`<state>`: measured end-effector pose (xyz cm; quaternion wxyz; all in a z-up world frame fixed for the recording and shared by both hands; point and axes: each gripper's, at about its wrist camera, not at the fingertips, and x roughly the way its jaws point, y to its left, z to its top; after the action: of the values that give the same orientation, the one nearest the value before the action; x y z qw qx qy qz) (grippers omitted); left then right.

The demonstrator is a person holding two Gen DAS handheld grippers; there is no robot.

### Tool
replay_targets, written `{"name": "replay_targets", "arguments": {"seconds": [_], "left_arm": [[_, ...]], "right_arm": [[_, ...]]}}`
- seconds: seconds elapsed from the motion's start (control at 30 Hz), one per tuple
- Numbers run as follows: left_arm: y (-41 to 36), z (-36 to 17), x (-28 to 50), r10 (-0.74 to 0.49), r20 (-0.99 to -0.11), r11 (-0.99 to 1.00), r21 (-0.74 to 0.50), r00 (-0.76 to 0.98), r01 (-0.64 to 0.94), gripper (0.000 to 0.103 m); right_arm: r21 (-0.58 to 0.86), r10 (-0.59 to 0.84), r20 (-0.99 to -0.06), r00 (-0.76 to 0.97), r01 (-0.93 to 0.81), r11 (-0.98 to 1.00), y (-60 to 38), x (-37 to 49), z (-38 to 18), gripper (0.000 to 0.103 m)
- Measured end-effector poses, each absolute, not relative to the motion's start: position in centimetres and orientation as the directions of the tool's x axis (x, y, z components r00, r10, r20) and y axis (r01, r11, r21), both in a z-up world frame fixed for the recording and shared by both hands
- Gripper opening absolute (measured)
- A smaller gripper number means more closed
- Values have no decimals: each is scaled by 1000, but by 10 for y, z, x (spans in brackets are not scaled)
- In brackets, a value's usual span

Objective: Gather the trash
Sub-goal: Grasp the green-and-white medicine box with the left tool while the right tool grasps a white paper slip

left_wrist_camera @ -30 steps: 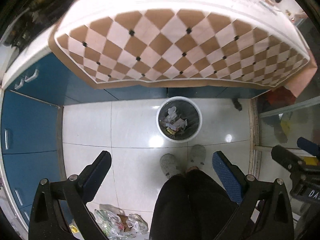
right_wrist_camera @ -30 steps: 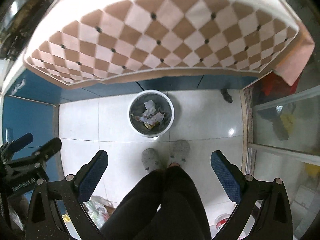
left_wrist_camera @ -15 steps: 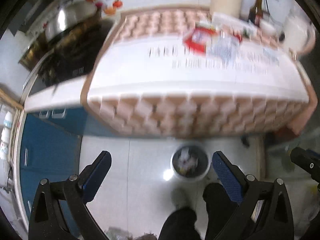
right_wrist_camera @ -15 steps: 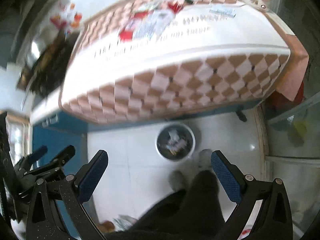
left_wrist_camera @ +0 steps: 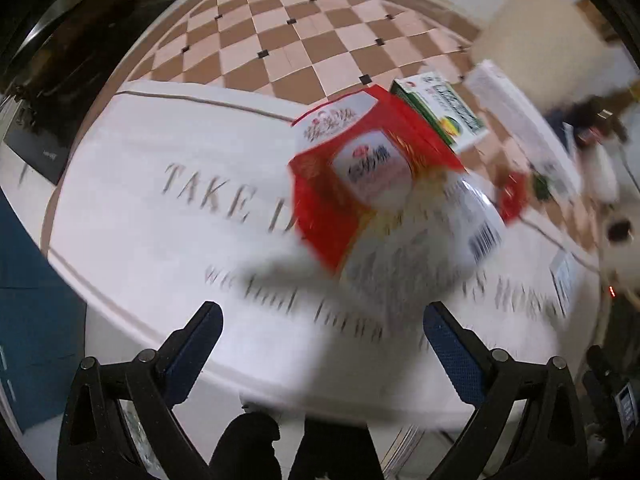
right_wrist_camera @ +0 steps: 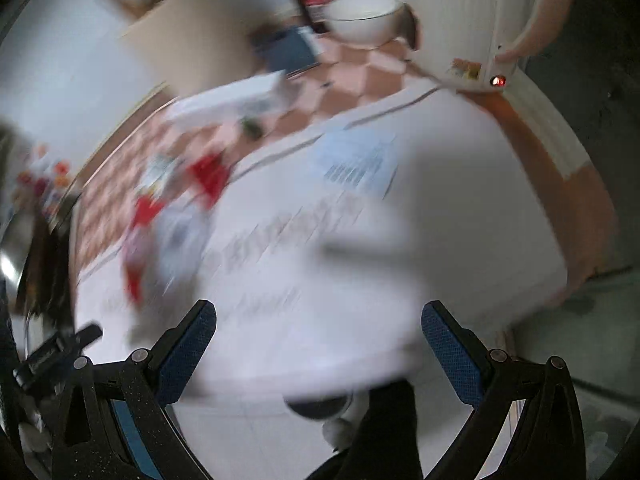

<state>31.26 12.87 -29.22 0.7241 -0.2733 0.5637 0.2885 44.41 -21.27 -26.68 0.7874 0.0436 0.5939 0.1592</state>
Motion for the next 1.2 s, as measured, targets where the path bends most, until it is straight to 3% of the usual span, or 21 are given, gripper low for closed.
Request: {"name": "replay_targets", "arguments": {"seconds": [0.13,0.27,0.37,0.43,0.5,0.53,0.6,0.63,0.67,0.77,1.0,1.2], "left_arm": [[135,-299,358,181,-972,690,19,147,-724,102],[147,-297,401,153,-975,669,-16,158,-743,102],[154,-296,444,101,-978,663,-71,184,-745,102],[160,-301,467,74,-981,661,-87,181,-745,102],[168,-312,492,49,-987,658,-82,151,-748,102],[172,-320,503,28,-991,653,-80,129,-753,102],[179,-332,515,3,-995,642,-74,99,-763,102],[182,-338,518,-3,-996,638,-73,92,-766,95],[184,-341,519,3,-996,632,-65,86,-772,80],[182,-339,520,63,-993,652,-36,101,-757,75],[153,-303,506,234,-959,741,70,159,-668,71],[129,-240,477,362,-887,775,116,287,-621,71]], "right_arm": [[218,249,-946,206,-165,962,-207,525,-307,103],[199,230,-956,181,-175,964,-185,564,-340,103],[88,150,-949,276,-225,970,-163,572,-343,94],[18,105,-935,338,-250,968,-150,576,-341,73],[0,100,-918,385,-253,967,-148,582,-335,7],[28,122,-919,375,-246,969,-151,590,-334,0],[92,168,-922,350,-225,970,-160,607,-333,0],[97,172,-922,348,-221,970,-163,612,-333,0],[102,176,-921,348,-219,970,-165,616,-333,0],[125,192,-919,344,-206,971,-175,623,-335,0],[213,261,-907,329,-175,961,-193,629,-330,0],[395,433,-823,369,-177,901,-209,610,-289,0]]}}
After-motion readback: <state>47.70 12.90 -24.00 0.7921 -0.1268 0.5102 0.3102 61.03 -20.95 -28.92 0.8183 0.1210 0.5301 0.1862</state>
